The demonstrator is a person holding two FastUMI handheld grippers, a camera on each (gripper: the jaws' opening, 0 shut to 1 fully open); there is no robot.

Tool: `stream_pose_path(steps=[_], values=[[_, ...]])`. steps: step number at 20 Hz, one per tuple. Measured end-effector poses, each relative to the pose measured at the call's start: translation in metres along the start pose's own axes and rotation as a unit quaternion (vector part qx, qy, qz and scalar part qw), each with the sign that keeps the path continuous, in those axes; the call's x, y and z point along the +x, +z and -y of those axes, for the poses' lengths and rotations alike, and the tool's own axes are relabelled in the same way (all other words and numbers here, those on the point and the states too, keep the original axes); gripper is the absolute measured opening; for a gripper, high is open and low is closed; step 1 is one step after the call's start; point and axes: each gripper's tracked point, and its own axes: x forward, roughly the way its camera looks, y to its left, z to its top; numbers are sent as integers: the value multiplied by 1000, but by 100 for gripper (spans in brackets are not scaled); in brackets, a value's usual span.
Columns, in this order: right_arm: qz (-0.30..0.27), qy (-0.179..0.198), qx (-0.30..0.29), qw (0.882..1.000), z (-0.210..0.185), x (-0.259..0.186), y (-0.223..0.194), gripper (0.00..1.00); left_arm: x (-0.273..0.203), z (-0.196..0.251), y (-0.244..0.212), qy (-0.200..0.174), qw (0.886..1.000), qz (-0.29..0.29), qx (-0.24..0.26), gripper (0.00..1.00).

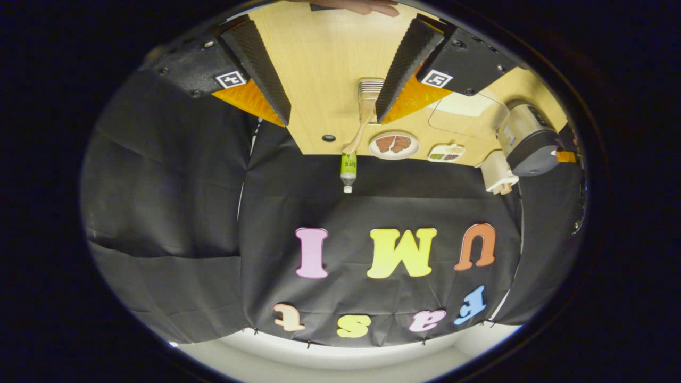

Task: Close the left gripper, press the button to open the rice cooker; take a wooden spoon from the chopstick holder with the right hand, scoop a spoonful of rice and pour it into the rice cooker, then put the wooden spoon back into the chopstick holder.

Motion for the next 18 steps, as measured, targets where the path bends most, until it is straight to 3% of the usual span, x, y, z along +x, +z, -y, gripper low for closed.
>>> stream_pose_path(steps=[1, 2, 3, 5, 6, 8, 9, 10, 11, 14, 18], values=[[-3, -1, 0, 1000, 1, 3, -4, 100, -4, -6, -1, 26, 999, 5, 31, 2], [-6, -3, -1, 1000, 2, 5, -8, 96, -11, -16, -1, 65, 997, 7, 51, 10], [-8, -5, -1, 1000, 3, 8, -10, 96, -18, -23, 7, 85, 994, 19, 62, 38], [-15, -10, -2, 1000, 5, 15, -17, 96, -35, -15, 35, 73, 995, 60, 39, 93], [-18, -9, -1, 1000, 4, 19, -19, 100, -45, -8, 51, 57, 994, 90, 24, 94], [-21, -5, 6, 1000, 2, 25, -23, 100, -61, 6, 55, 21, 995, 96, 1, 91], [-20, -2, 11, 1000, 0, 29, -23, 100, -72, 7, 52, 13, 995, 99, -6, 97], [-16, 9, 16, 1000, -5, 31, -22, 100, -81, 8, 52, 8, 995, 101, -7, 89], [-11, 21, 21, 999, -11, 34, -21, 96, -89, 7, 52, 7, 995, 103, -4, 97], [-11, 40, 30, 999, -21, 49, -27, 100, -108, 10, 43, 11, 994, 110, 18, 100], [16, 38, 43, 998, -23, 83, -18, 100, -136, 23, 27, 8, 989, 143, 23, 97]])
